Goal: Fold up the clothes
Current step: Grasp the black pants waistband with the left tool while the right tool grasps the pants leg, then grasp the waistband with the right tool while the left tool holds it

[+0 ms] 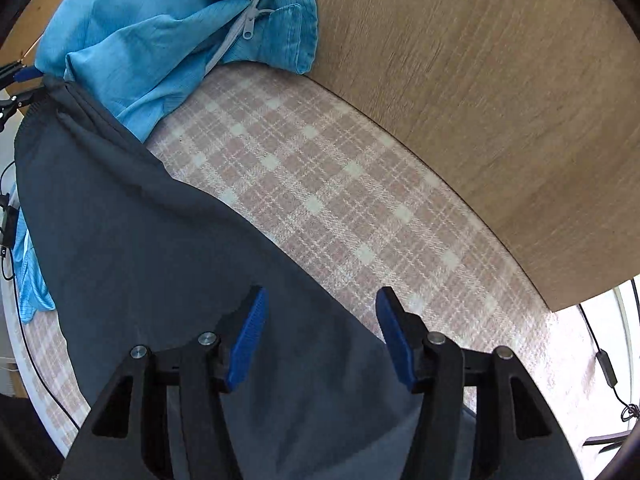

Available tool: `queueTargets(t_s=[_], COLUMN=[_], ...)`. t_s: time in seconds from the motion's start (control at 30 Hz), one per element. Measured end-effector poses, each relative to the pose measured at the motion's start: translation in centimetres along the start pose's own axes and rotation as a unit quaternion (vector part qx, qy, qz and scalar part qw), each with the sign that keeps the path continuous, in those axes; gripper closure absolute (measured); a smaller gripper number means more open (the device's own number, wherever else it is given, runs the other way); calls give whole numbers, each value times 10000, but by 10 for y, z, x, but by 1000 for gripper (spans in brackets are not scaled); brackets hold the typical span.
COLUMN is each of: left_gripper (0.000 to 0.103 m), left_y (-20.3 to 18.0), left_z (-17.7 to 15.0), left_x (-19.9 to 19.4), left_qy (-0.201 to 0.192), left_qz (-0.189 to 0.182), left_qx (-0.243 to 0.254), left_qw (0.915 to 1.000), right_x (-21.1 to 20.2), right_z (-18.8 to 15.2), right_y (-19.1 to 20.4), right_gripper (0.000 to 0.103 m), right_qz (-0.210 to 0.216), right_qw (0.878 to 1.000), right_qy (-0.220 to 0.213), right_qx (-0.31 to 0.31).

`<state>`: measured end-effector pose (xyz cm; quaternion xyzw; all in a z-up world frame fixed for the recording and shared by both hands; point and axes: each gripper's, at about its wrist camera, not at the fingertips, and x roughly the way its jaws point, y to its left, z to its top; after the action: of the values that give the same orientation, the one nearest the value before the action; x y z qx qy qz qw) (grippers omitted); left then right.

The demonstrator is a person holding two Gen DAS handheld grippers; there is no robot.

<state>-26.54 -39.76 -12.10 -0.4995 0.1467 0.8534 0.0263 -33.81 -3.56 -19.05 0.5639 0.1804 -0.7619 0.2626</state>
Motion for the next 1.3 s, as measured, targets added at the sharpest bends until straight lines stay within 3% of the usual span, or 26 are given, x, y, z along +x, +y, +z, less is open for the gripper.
queueTargets(t_s=[0.1, 0.23, 0.3, 0.33, 0.37, 0.53, 0.67, 0.73, 0.83, 0.93, 0.97, 1.07, 1.17, 1.23, 1.3], left_gripper=[77, 81, 83, 83, 84, 85, 85, 80, 75, 63, 61, 60, 60, 60, 60], left_y=[-3, -6, -6, -5, -5, -6, -6, -8, 1, 18, 23, 36, 37, 27, 17], left_z=[1, -3, -4, -5, -5, -4, -3, 0, 4, -7, -13, -36, -64, -80, -96], left_x=[7, 6, 5, 4, 3, -3, -6, 4, 15, -10, -19, -39, -46, -45, -44], left_qy=[28, 83, 72, 71, 70, 47, -47, 17, 195, -31, -67, -123, -124, -51, 47], left_qz=[-115, -56, -12, -14, -3, 64, -221, -93, -38, -140, -118, -230, -494, -448, -448], left_qx=[94, 105, 73, 51, 36, -4, -72, 3, -216, -462, -508, -864, -1205, -1183, -1147], left_qw=[9999, 9999, 9999, 10000, 10000, 10000, 9997, 10000, 9996, 9988, 9986, 9959, 9914, 9919, 9924], right_x=[11, 15, 11, 9, 6, -5, -8, -6, -4, -30, -42, -71, -77, -76, -70], right_z=[0, -8, -14, -17, -20, -38, -49, -49, -40, -34, -30, -11, 22, 36, 50], right_y=[-6, -8, -12, -14, -16, -18, -26, -31, -36, -29, -24, 11, 81, 129, 177], right_gripper=[47, 47, 68, 94, 98, 99, 100, 99, 80, 75, 75, 75, 75, 75, 67], right_qz=[187, 287, 345, 378, 444, 525, 194, -81, -421, -330, -266, 451, 1131, 1530, 1791], right_qw=[9995, 9979, 9976, 9974, 9971, 9954, 9957, 9961, 9959, 9962, 9965, 9948, 9866, 9790, 9719], right_qy=[80, 45, 12, -1, 18, 155, 268, 295, 416, 131, -35, -533, -770, -939, -989], right_qx=[-229, -571, -606, -621, -610, -782, -871, -822, -691, -799, -791, -742, -886, -967, -1163])
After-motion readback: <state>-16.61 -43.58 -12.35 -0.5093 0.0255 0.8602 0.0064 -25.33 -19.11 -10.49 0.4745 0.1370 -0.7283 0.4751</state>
